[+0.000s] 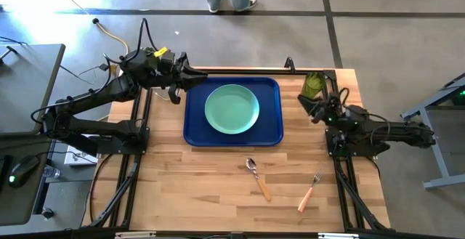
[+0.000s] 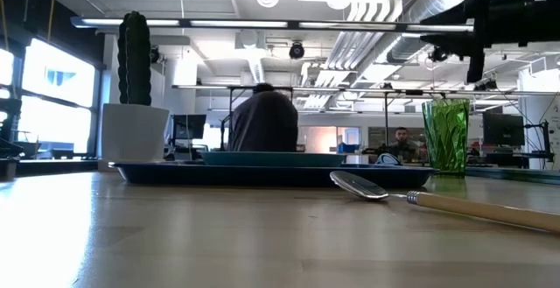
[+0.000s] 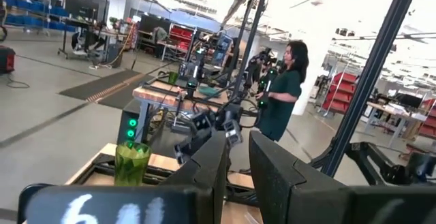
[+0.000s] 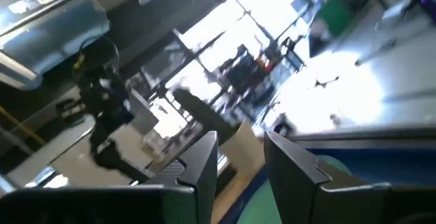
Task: Pick and place plate/cup/fork/spoon on tray
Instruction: Put the green cup on the top left of the blue tray
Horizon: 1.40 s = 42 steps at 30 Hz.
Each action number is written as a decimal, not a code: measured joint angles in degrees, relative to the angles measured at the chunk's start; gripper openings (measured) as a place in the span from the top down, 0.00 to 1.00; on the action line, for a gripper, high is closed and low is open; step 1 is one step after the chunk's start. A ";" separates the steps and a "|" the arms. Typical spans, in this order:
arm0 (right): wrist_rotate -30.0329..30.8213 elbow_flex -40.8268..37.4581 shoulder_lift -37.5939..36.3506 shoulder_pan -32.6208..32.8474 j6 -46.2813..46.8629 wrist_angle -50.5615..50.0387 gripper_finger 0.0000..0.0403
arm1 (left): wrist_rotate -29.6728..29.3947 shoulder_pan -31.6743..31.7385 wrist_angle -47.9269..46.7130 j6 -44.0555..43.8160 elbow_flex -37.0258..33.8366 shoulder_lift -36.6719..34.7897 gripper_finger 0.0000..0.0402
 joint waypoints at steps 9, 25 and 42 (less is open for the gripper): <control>5.42 10.39 0.10 -1.50 -11.10 -8.52 0.72 | -0.02 0.00 0.00 0.02 0.00 0.00 0.86; 5.20 44.16 19.40 -12.88 -8.84 -60.77 0.72 | -0.02 -0.02 -0.24 -0.41 0.00 0.00 0.86; -13.57 53.35 35.40 -30.47 -8.96 -79.00 0.72 | -0.05 -0.02 -3.43 -0.52 0.00 0.00 0.86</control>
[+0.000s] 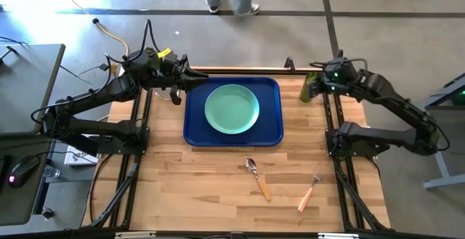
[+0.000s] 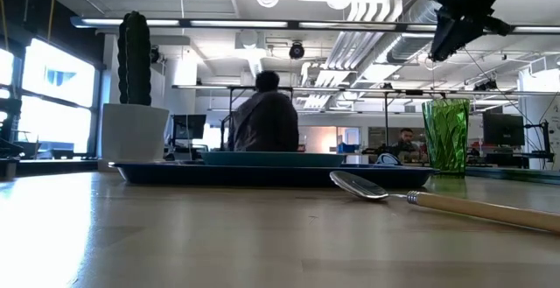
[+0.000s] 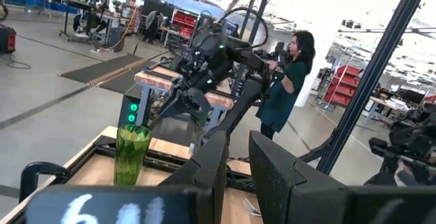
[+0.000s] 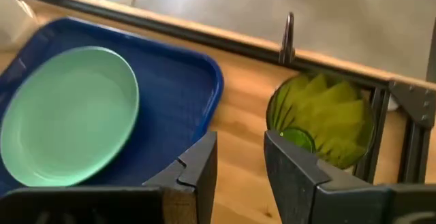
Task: Pick and place plate/cup/fork/spoon on tray
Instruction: Put the green cup on the top left of the blue tray
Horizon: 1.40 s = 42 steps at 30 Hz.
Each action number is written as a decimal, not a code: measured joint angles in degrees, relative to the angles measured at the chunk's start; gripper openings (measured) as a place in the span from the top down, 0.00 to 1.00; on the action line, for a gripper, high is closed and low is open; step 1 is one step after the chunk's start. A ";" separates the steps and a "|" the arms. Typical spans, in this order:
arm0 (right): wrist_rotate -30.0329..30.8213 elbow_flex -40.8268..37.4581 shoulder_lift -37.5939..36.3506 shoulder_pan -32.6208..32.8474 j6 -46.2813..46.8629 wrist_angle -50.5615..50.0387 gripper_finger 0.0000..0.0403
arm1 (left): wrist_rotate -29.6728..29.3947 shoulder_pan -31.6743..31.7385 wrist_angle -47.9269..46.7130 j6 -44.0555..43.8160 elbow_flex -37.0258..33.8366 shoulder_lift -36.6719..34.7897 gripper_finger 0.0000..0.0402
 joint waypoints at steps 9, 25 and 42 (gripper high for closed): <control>-3.40 0.00 5.51 -5.51 -3.04 -2.23 0.57 | 0.00 0.00 -0.13 -0.02 0.00 0.00 0.86; -3.87 0.02 17.31 -7.73 -7.31 -1.91 0.52 | 0.00 0.00 -0.33 0.00 0.00 0.00 0.86; -3.94 0.02 25.22 -7.73 -8.84 -1.91 0.77 | -0.01 0.02 -1.74 -0.02 0.00 0.02 0.86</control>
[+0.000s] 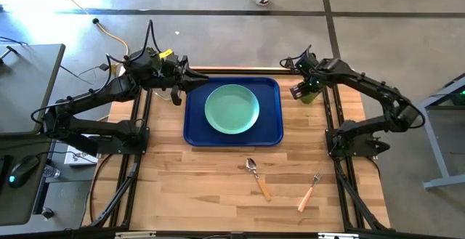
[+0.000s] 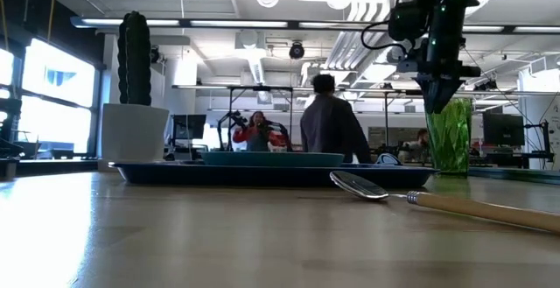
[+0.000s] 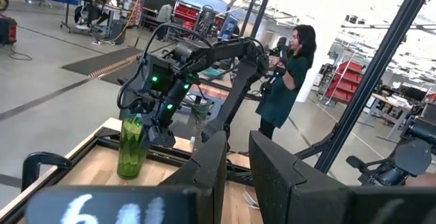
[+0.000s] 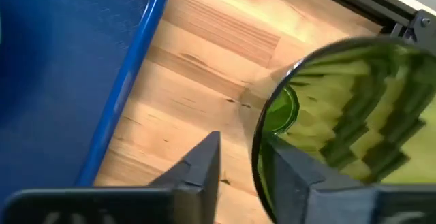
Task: Pick and place plate/cup/fork/spoon on tray
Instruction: Put the green cup on the top left of the blue tray
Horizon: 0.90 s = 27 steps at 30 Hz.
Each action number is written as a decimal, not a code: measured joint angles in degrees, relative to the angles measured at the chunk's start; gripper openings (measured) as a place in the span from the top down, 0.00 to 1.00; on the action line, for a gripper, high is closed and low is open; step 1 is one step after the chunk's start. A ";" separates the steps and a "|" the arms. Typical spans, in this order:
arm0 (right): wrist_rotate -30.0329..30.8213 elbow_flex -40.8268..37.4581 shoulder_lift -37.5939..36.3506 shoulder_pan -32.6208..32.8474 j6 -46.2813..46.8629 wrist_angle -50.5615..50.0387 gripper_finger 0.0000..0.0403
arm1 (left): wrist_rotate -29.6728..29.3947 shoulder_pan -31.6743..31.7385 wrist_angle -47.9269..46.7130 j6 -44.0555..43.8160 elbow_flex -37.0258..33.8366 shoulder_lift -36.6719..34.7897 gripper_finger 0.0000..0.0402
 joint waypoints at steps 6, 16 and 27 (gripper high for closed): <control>0.30 0.00 0.01 0.00 -0.23 0.02 0.97 | -0.01 0.00 -1.58 0.02 0.00 0.00 0.86; 1.50 0.00 0.00 0.44 -0.06 -0.13 0.99 | -0.01 0.00 -4.21 0.00 0.00 0.00 0.86; 3.66 1.67 -0.03 4.95 1.07 -0.82 1.00 | -0.01 0.00 -4.53 0.02 0.00 0.00 0.86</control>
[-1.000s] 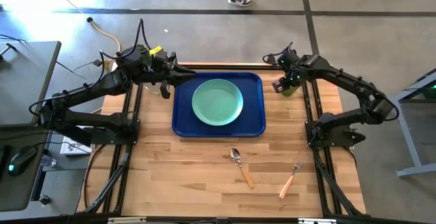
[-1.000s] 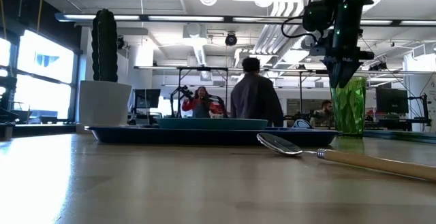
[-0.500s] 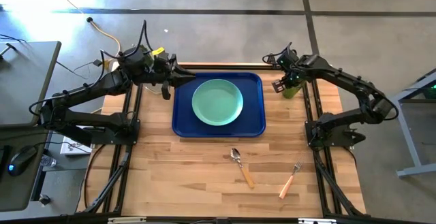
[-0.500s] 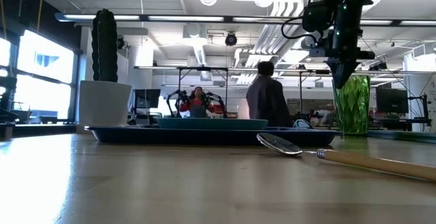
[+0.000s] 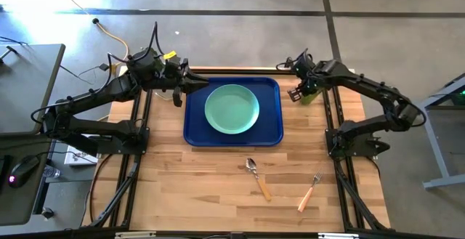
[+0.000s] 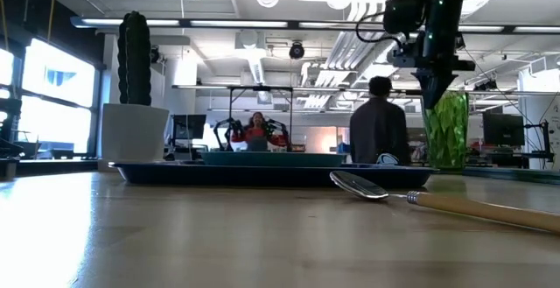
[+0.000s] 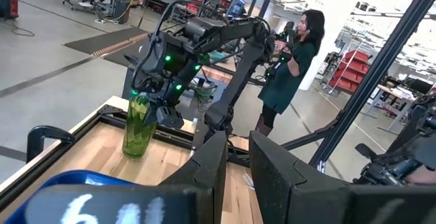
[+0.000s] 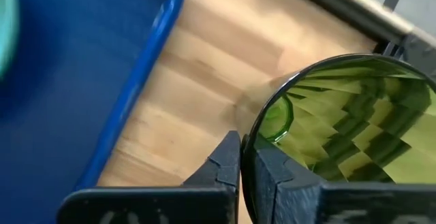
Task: Pick and place plate/cup/fork/spoon on tray
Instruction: Put the green cup on the top left of the blue tray
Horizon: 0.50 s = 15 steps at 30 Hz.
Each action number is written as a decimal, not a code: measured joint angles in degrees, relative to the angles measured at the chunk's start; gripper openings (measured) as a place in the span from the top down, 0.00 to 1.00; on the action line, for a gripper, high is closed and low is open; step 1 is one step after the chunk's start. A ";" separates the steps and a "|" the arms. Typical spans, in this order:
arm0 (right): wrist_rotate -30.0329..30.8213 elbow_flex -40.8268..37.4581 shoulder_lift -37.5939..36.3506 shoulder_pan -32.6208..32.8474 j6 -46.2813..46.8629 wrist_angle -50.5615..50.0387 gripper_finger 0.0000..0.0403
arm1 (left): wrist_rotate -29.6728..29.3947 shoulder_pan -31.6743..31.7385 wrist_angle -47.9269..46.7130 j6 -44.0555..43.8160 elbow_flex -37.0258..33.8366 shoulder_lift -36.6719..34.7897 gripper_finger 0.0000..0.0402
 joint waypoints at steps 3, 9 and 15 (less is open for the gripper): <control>1.72 3.14 -0.01 1.24 0.20 -1.07 1.00 | -0.04 0.00 -0.47 0.00 -0.02 0.00 0.86; 1.75 10.61 -0.07 2.96 -0.89 -2.77 1.00 | -0.24 0.00 -2.15 0.04 0.00 0.00 0.86; 0.96 17.80 -0.07 6.44 -3.22 -3.28 1.00 | -0.23 -0.02 -2.97 0.04 0.00 0.00 0.86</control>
